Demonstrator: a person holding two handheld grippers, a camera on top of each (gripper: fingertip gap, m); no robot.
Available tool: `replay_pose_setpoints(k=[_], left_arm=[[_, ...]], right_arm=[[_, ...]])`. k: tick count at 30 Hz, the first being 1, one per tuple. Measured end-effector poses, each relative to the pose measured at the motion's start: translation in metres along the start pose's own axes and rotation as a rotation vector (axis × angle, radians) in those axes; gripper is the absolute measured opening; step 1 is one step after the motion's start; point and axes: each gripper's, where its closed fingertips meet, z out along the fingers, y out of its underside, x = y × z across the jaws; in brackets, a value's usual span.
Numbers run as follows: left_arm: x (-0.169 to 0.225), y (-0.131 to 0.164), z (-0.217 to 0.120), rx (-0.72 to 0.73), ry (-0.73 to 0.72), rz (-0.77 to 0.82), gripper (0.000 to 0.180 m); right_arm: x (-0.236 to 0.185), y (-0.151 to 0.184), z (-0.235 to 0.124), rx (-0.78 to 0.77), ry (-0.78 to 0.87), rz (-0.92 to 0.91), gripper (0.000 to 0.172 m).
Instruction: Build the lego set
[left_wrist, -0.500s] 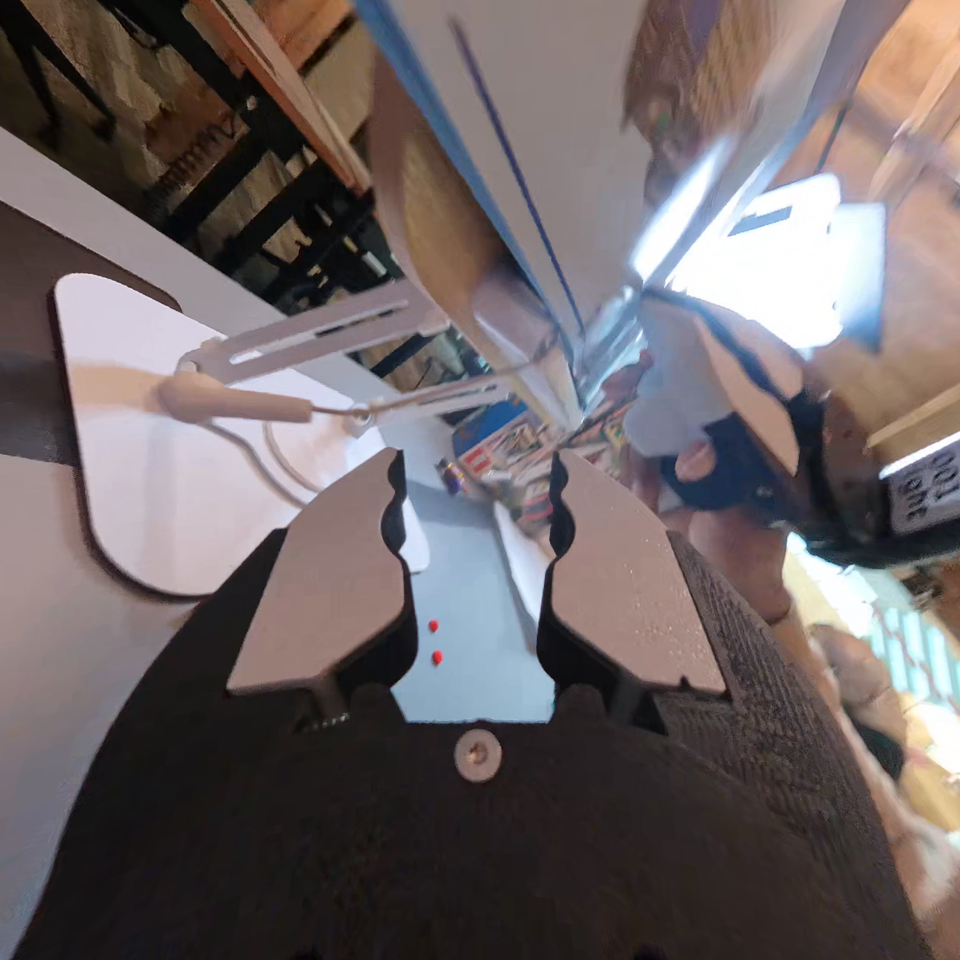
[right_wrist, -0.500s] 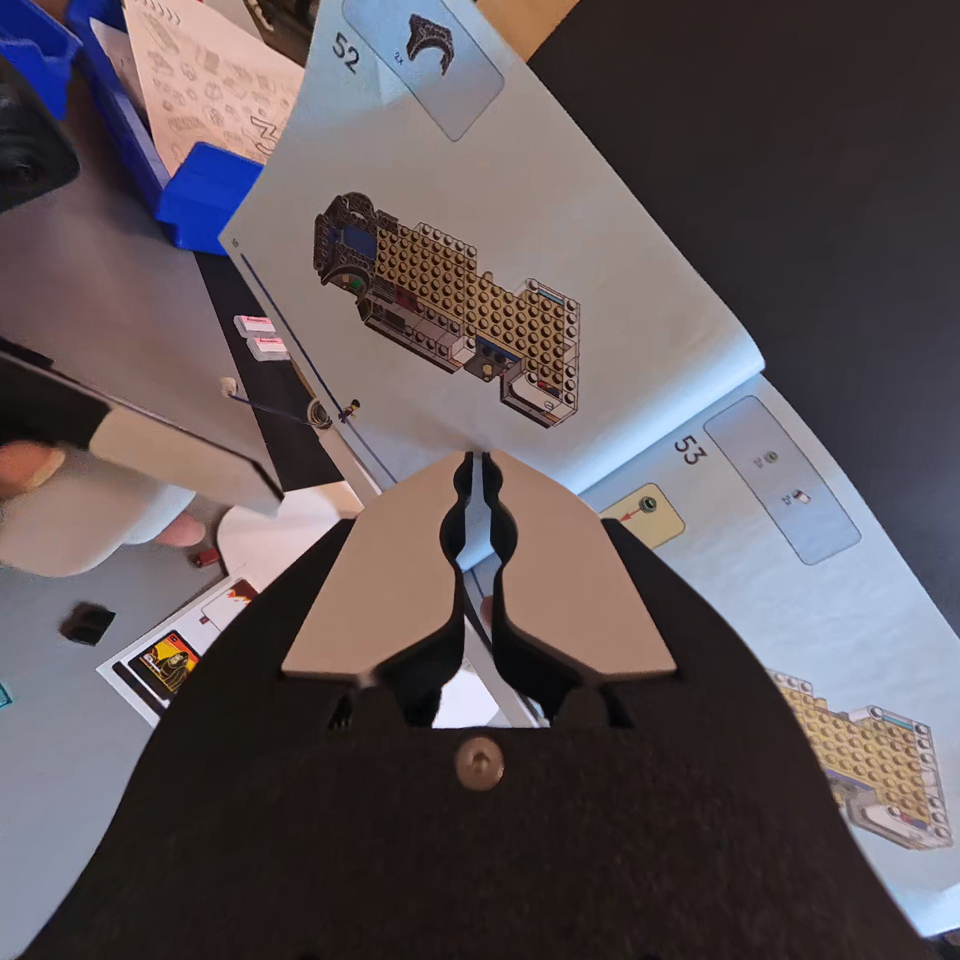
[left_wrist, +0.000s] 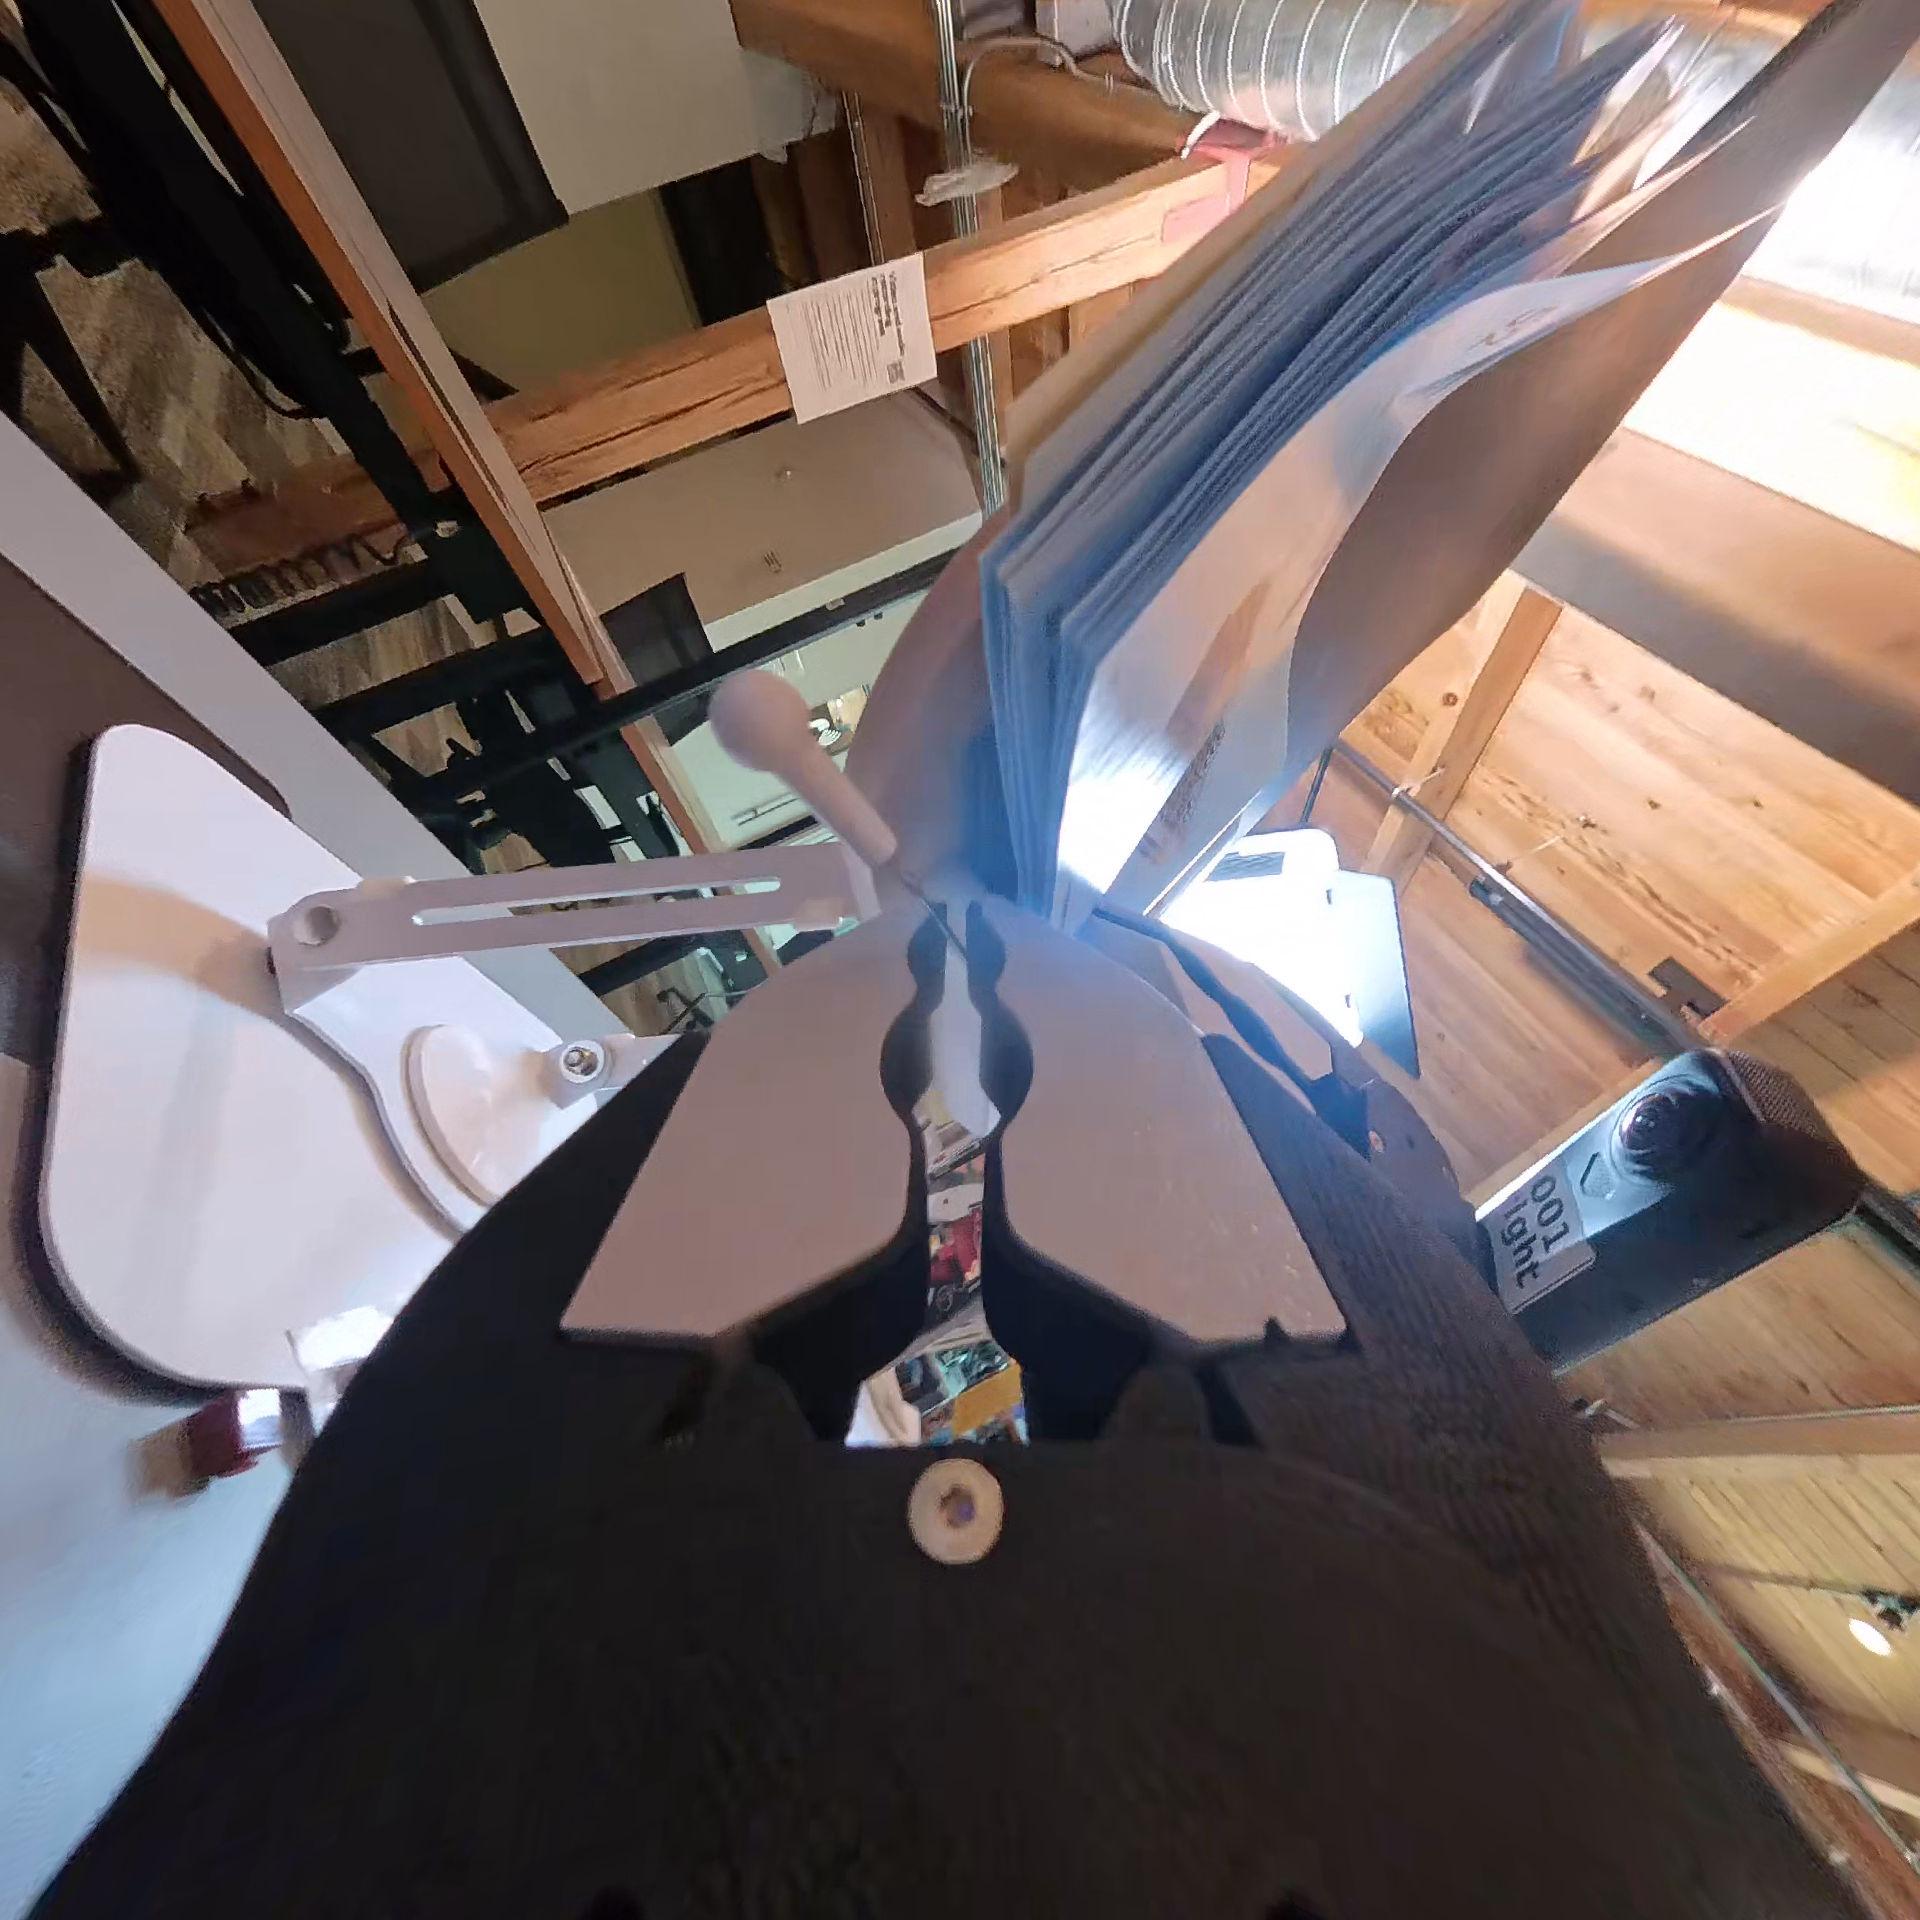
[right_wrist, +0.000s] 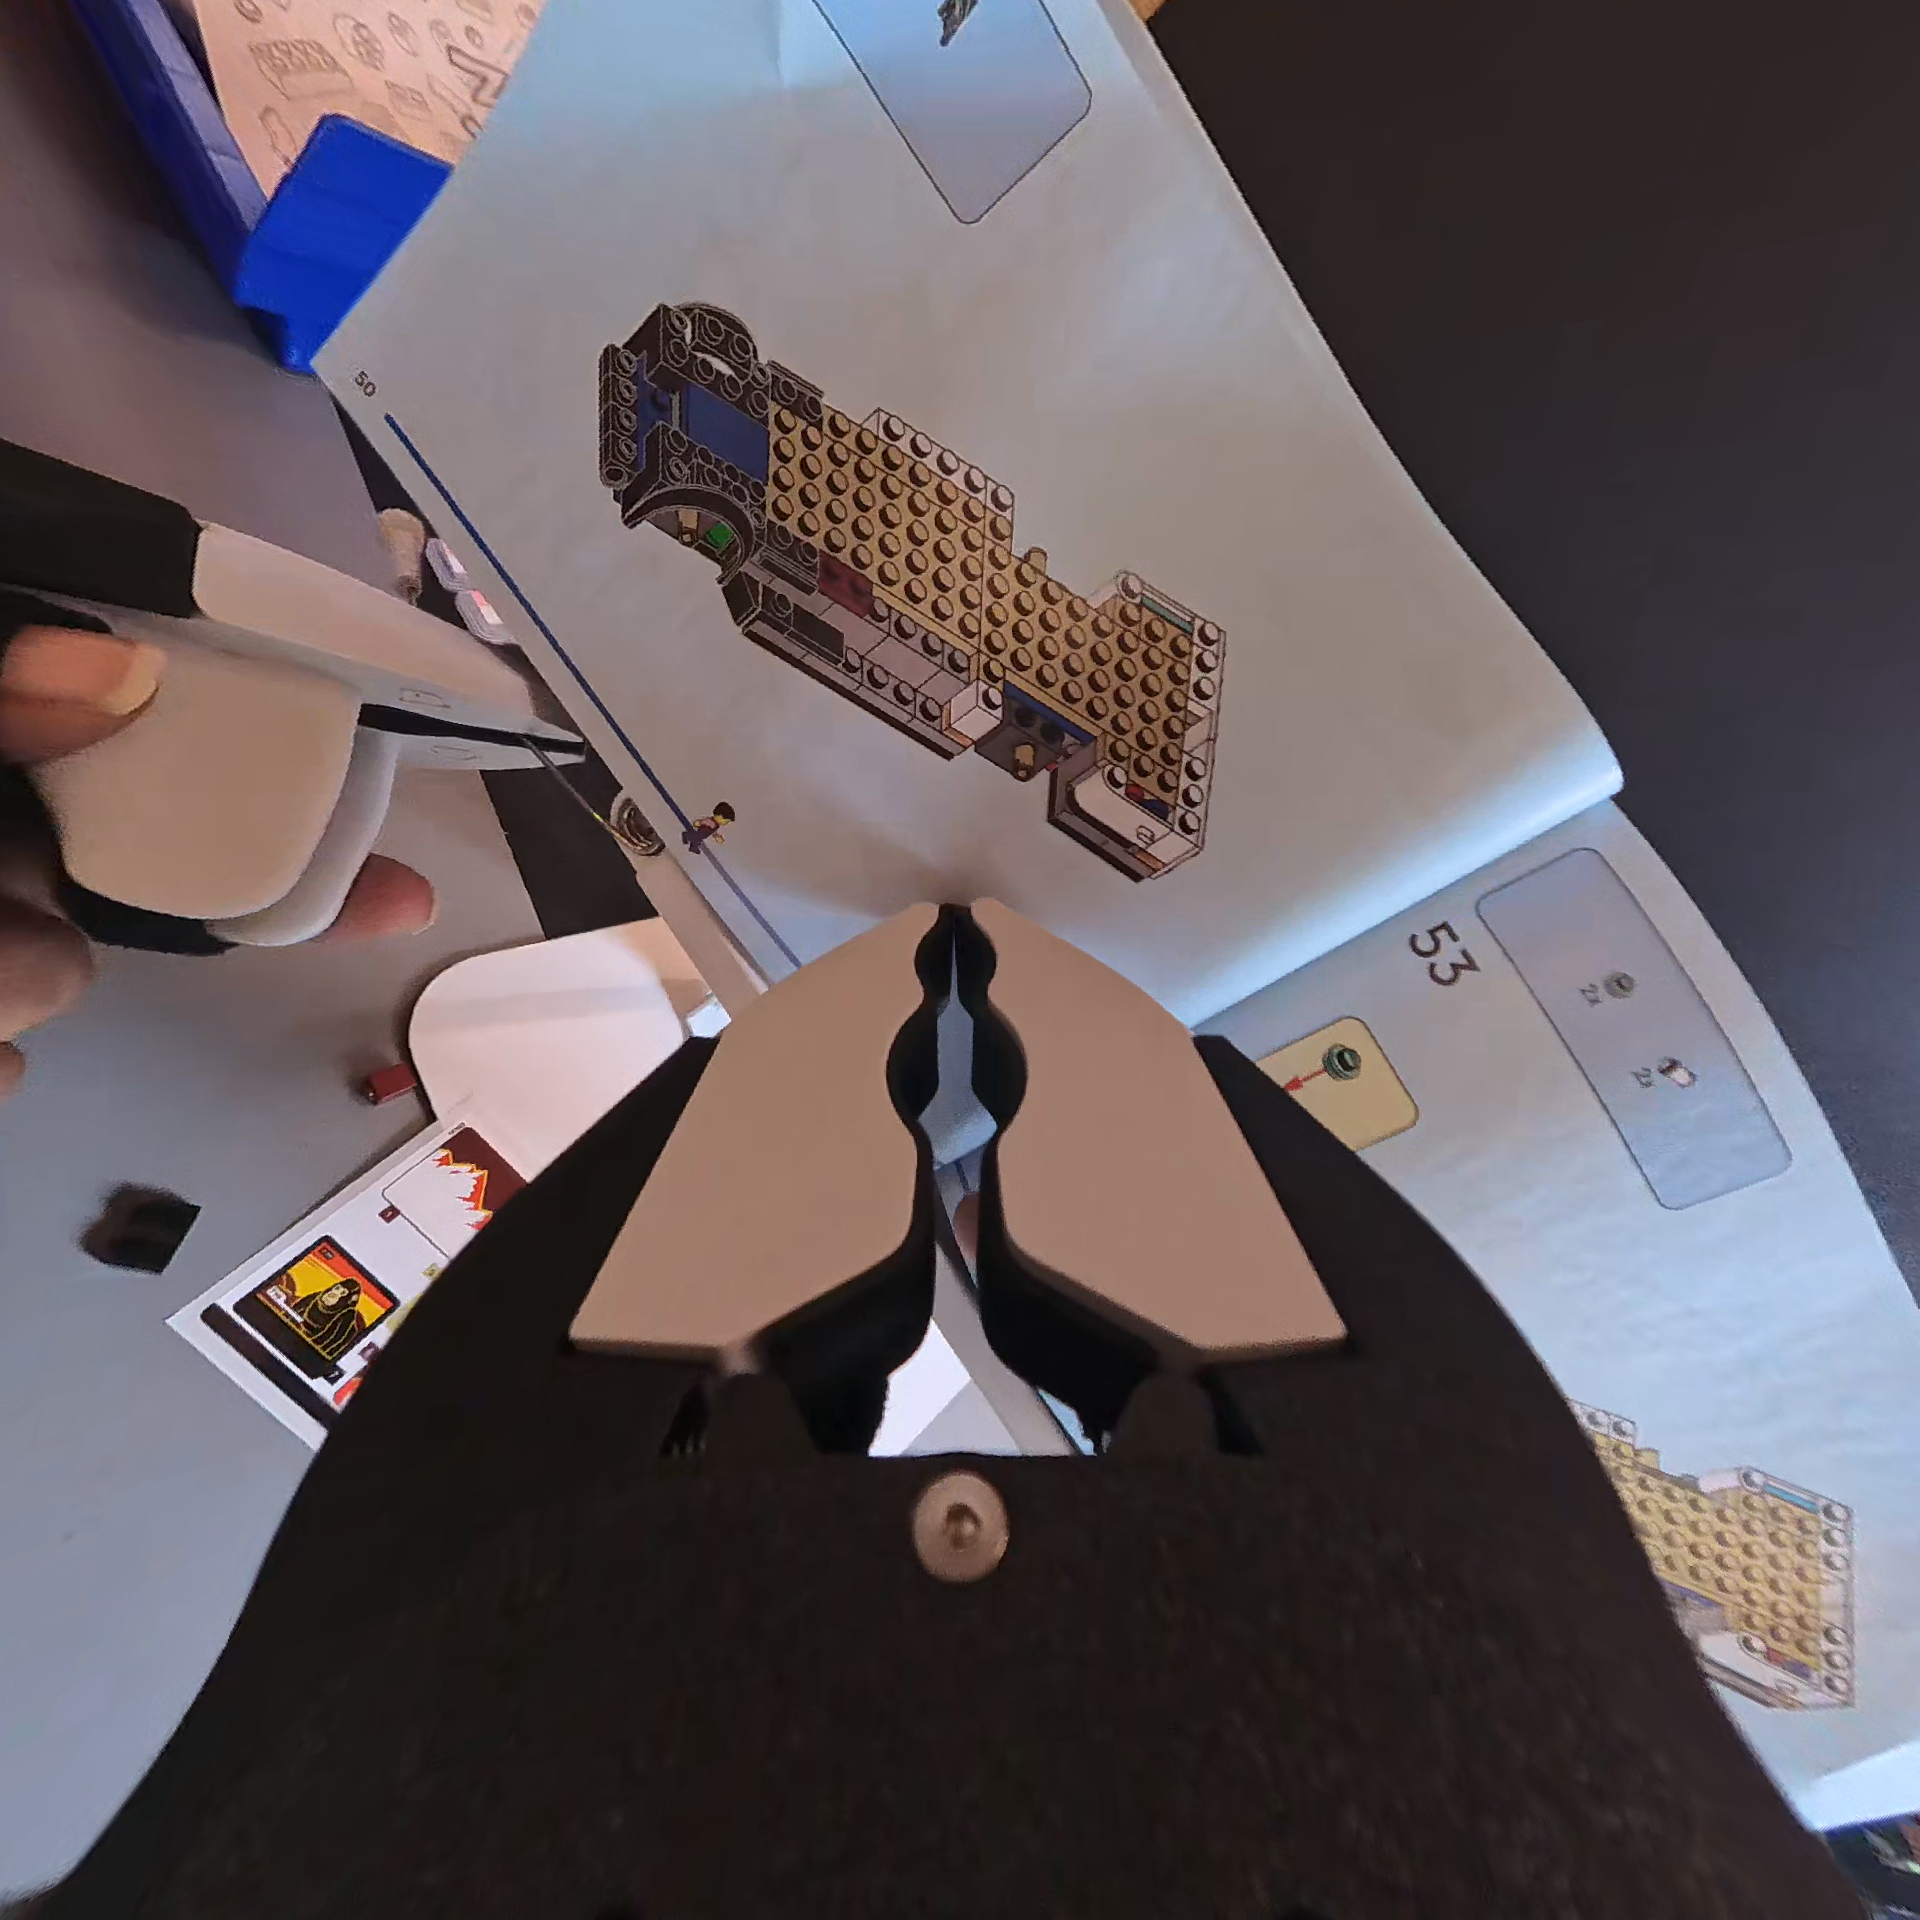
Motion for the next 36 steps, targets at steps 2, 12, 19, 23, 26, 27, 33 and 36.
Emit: replay_pose_setpoints(k=[2,12,19,23,26,27,33,36], left_arm=[[0.002,0.0,-0.001,0.03,0.002,-0.028,0.002],[0.01,0.008,-0.008,0.14,-0.052,0.089,0.001],[0.027,0.009,0.002,-0.044,-0.238,0.652,0.001],[0.038,0.016,0.019,-0.227,-0.297,1.057,0.001],[0.036,0.025,0.034,-0.397,-0.326,1.301,0.001],[0.035,0.027,0.036,-0.443,-0.327,1.371,0.001],[0.033,0.035,0.039,-0.588,-0.331,1.673,0.002],[0.033,0.038,0.039,-0.619,-0.34,1.8,0.002]], right_arm=[[-0.001,0.0,0.001,-0.011,0.003,0.001,0.0],[-0.008,-0.008,0.01,-0.073,0.004,-0.025,0.0],[-0.015,-0.013,0.012,-0.066,-0.037,-0.037,0.0],[-0.016,-0.013,0.01,-0.024,-0.075,0.034,0.0],[-0.018,-0.01,0.008,-0.009,-0.112,0.093,0.0],[-0.019,-0.006,0.007,-0.013,-0.124,0.114,0.0],[-0.011,0.01,-0.024,0.114,-0.127,0.333,0.0],[0.006,0.031,-0.029,0.129,-0.062,0.427,0.0]])
